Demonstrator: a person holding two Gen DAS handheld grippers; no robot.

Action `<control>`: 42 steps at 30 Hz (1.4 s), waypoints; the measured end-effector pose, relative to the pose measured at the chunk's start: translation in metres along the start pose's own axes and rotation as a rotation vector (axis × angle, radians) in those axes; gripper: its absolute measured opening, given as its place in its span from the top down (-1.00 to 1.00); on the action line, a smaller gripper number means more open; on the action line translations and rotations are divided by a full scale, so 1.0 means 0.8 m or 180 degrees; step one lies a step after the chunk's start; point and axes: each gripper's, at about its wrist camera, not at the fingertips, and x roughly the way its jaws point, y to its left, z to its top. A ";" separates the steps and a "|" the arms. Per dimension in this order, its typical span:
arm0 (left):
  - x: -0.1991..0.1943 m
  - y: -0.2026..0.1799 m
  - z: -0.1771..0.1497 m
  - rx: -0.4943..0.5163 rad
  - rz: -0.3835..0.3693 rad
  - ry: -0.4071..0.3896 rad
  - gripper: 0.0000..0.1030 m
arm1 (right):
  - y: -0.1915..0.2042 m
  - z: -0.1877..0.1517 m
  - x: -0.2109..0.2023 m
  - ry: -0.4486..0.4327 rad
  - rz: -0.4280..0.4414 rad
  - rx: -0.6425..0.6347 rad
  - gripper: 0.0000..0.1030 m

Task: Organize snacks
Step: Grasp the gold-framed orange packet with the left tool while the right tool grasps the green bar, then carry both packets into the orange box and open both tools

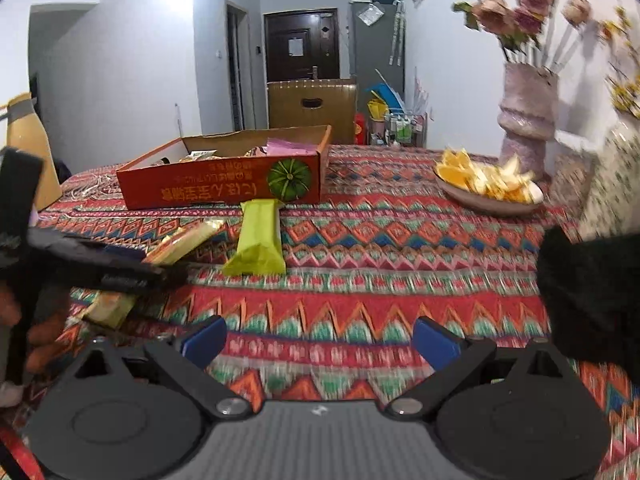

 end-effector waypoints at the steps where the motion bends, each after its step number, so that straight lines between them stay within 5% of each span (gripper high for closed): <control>1: -0.001 0.003 -0.001 -0.0018 -0.0008 -0.0019 0.03 | 0.003 0.008 0.008 -0.0010 0.0010 -0.0051 -0.94; 6: -0.008 0.039 0.001 -0.0424 -0.0251 -0.0083 0.29 | 0.023 0.048 0.057 -0.0003 0.0221 -0.0285 -0.94; 11: -0.024 0.081 -0.002 -0.0808 -0.0269 -0.0108 0.37 | 0.044 0.084 0.127 0.0109 0.0400 -0.0346 -0.93; 13: -0.034 0.094 -0.005 -0.0896 -0.0278 -0.0174 0.56 | 0.051 0.089 0.160 0.0199 0.0386 -0.0338 -0.89; 18: -0.062 0.116 -0.011 -0.0963 -0.0263 -0.0311 0.75 | 0.060 0.085 0.195 0.0294 0.0341 -0.0323 -0.27; 21: -0.074 0.122 -0.018 -0.0985 -0.0212 -0.0324 0.77 | 0.062 0.081 0.185 0.0251 0.0336 -0.0323 0.29; 35: -0.193 0.086 -0.048 -0.0877 -0.0068 -0.0540 0.78 | 0.070 0.010 -0.004 0.0006 0.0614 -0.0089 0.36; 42: -0.224 0.061 -0.052 -0.0842 -0.0055 -0.0651 0.78 | 0.064 -0.006 -0.050 -0.0095 0.0638 -0.0101 0.36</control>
